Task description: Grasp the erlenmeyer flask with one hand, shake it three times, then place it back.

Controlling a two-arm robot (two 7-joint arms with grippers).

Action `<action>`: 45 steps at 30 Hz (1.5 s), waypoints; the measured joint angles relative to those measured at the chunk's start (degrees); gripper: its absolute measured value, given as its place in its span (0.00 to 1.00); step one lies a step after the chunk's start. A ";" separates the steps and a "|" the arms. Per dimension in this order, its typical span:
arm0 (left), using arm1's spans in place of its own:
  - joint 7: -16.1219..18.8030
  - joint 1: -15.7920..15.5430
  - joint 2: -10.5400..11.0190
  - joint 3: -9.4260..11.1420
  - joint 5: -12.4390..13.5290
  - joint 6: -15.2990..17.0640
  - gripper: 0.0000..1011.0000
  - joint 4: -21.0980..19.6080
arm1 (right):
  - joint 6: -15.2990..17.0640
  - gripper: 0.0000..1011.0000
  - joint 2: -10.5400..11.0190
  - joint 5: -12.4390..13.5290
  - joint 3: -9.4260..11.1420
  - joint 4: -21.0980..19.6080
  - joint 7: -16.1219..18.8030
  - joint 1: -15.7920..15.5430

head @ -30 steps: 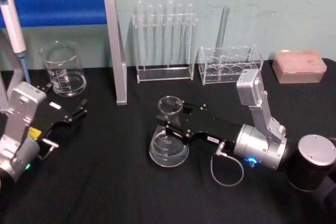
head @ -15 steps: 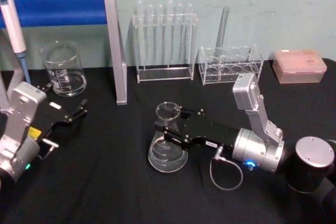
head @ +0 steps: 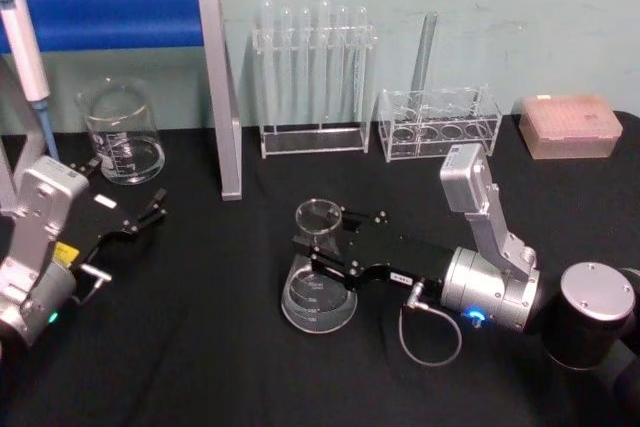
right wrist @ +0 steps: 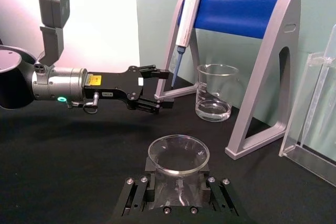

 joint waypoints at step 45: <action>0.00 0.00 0.00 0.00 0.00 0.00 0.99 0.00 | 1.19 0.44 -0.04 -0.15 -0.60 0.35 -0.18 0.31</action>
